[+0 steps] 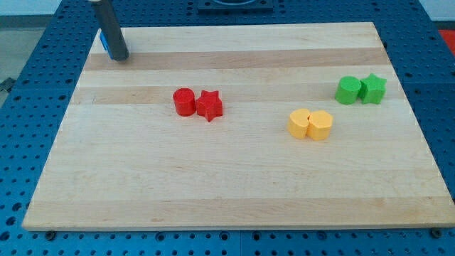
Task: Move your arm towards the red star
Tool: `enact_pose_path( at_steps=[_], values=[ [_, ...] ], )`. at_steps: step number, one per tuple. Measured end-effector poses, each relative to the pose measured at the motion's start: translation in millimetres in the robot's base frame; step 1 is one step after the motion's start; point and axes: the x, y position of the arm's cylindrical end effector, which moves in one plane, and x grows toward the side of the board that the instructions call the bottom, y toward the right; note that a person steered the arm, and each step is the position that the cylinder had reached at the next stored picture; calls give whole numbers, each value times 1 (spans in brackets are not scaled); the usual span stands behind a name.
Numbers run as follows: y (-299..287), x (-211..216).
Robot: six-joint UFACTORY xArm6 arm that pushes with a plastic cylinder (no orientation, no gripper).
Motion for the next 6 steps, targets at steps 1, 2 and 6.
enact_pose_path(
  at_steps=[1,2,6],
  values=[
    [-13,0],
    [-26,0],
    [233,47]
  ],
)
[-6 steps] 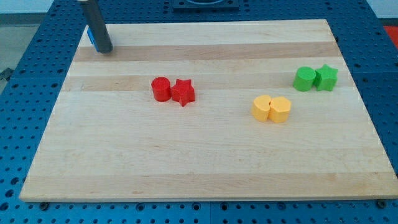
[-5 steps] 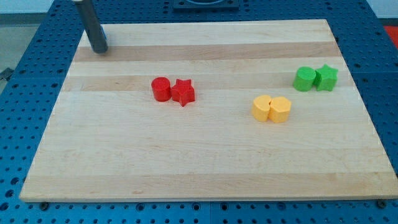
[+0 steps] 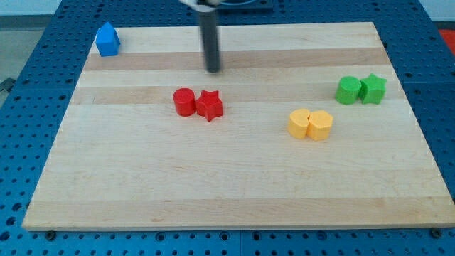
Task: Move your arm towards the red star
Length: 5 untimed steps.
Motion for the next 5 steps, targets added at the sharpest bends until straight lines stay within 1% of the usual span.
enact_pose_path(
  at_steps=[1,2,3,4,5],
  values=[
    [81,35],
    [100,65],
    [78,71],
    [34,72],
    [3,91]
  ],
)
